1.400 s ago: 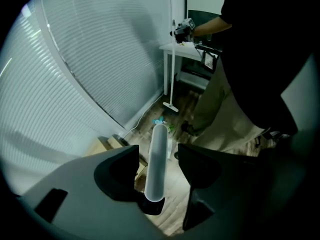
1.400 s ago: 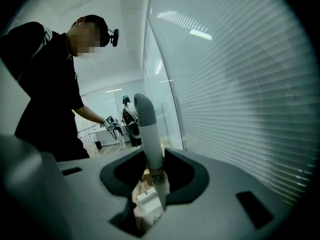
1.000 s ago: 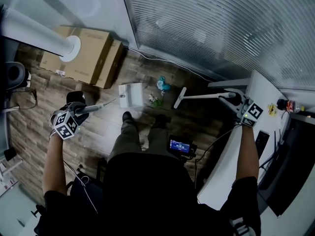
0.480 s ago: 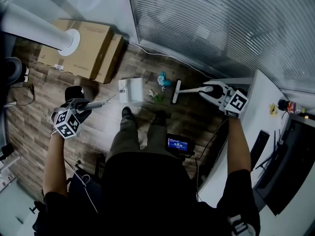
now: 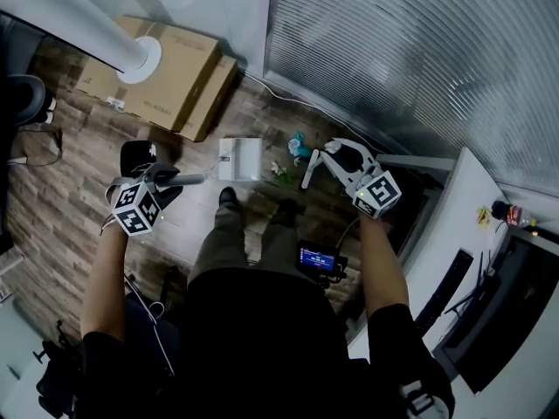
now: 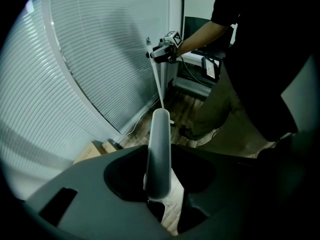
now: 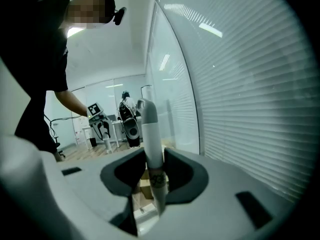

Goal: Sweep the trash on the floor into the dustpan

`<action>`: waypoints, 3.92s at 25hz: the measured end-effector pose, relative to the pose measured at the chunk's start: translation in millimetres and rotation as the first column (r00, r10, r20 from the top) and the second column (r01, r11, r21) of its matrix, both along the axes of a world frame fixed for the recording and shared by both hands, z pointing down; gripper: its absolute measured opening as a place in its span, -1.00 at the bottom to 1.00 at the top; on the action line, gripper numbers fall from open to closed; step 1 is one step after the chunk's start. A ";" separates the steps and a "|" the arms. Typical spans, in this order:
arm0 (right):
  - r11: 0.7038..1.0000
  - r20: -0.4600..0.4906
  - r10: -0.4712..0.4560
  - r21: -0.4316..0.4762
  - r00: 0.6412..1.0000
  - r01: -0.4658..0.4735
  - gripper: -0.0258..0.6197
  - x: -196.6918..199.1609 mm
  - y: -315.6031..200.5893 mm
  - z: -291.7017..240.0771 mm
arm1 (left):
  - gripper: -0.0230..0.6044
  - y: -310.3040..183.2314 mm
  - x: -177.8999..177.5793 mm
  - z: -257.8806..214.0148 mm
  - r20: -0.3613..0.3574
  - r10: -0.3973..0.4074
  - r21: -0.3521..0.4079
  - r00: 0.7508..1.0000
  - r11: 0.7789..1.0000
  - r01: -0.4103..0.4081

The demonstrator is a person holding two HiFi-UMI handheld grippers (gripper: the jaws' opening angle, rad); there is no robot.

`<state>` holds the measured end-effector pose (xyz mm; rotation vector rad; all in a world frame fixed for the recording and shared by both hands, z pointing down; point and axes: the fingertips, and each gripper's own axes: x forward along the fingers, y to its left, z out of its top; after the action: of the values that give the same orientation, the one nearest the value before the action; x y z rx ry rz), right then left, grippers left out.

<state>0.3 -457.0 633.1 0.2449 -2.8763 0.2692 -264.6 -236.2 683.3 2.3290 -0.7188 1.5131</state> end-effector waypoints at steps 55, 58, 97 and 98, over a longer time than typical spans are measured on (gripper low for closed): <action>0.983 0.112 -0.049 0.180 0.993 0.028 -0.59 -80.0 -2.5 -114.1 | -0.51 34.5 -12.4 -0.1 -0.110 -0.307 -0.040 0.945 0.952 0.305; 0.974 0.065 -0.096 0.210 0.993 0.081 -0.59 -95.8 -10.0 -100.8 | -0.51 45.0 -18.8 -2.4 -0.118 -0.417 -0.044 0.901 0.909 0.415; 0.748 0.469 -0.508 -0.176 0.722 0.640 -0.49 -298.5 153.5 -47.9 | -0.51 90.9 -51.1 1.0 -0.161 -0.636 -0.062 0.754 0.769 0.636; 0.738 0.488 -0.502 -0.188 0.714 0.648 -0.49 -294.9 155.9 -51.3 | -0.51 90.1 -50.7 1.0 -0.162 -0.636 -0.062 0.754 0.770 0.636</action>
<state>-294.6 -301.1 581.7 -0.8944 -3.0214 0.7665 -315.3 -146.0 684.3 1.8710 -1.2909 0.9780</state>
